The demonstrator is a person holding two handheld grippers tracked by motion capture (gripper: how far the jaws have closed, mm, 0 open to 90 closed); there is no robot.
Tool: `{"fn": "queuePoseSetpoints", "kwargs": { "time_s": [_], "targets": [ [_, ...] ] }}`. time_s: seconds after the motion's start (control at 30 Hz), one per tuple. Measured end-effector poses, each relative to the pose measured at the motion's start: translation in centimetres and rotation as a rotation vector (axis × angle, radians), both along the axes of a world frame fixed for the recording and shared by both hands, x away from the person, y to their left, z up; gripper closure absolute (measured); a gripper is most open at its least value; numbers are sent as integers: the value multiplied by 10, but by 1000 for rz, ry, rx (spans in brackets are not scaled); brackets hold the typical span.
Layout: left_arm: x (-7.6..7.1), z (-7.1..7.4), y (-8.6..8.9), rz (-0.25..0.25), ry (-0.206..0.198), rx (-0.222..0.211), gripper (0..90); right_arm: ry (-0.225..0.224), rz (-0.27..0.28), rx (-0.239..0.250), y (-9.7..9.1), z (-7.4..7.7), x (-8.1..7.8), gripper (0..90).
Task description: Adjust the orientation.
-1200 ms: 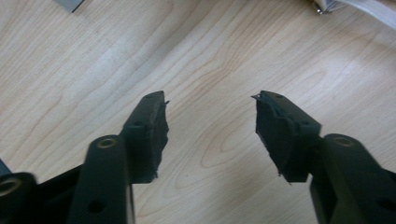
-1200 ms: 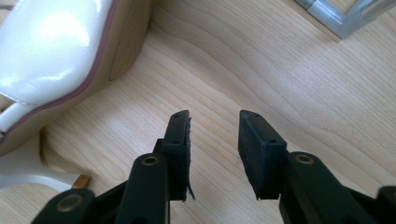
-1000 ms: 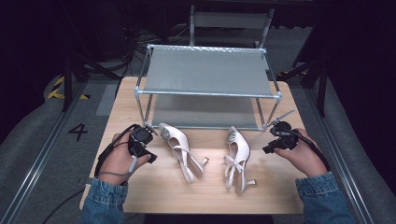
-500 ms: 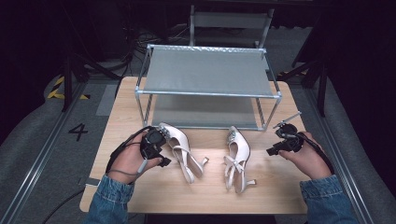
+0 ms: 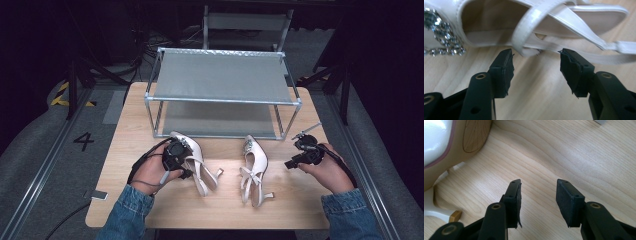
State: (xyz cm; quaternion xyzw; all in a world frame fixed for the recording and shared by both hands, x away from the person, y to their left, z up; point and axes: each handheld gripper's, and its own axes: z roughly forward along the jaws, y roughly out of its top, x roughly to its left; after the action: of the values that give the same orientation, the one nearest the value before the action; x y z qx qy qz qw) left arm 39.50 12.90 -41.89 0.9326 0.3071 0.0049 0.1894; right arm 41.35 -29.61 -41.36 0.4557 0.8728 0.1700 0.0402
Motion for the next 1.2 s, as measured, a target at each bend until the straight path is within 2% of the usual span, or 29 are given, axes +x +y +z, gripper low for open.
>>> {"fn": "queuePoseSetpoints", "kwargs": {
  "time_s": [0.07, 0.13, 0.23, 0.27, 0.3, 0.37, 0.4, 0.63, 0.77, 1.07, 1.2],
  "targets": [
    [2, -4, 1, 9, 23, -28, 514, 3, -6, 0, -1, -1, 0, 561],
    [4, -9, 1, -8, 52, -62, 566, 5, -9, 0, -2, -2, 0, 561],
    [4, -9, 2, -3, 46, -46, 668, 5, -9, 1, -1, -2, 0, 561],
    [4, -9, 2, 6, 44, -42, 668, 5, -10, 4, -1, -3, -1, 561],
    [5, -7, 2, 20, 49, -39, 782, 8, -8, 6, -2, -4, -1, 561],
    [5, -6, 2, 19, 59, -40, 838, 6, -15, 9, -4, -5, -2, 562],
    [4, -5, 2, 22, 67, -41, 838, 6, -15, 9, -4, -5, -2, 562],
    [0, 1, 0, 15, 49, -24, 879, -7, -21, 16, -6, -3, -2, 566],
    [-3, 7, 1, 13, 49, -50, 882, -17, -19, 20, -5, -3, -1, 567],
    [-10, 19, 0, 20, 26, -11, 884, -22, -16, 21, -4, -2, -1, 567],
    [-13, 28, 1, 24, 8, -27, 884, -27, -16, 25, -4, -2, -1, 572]
  ]
}}
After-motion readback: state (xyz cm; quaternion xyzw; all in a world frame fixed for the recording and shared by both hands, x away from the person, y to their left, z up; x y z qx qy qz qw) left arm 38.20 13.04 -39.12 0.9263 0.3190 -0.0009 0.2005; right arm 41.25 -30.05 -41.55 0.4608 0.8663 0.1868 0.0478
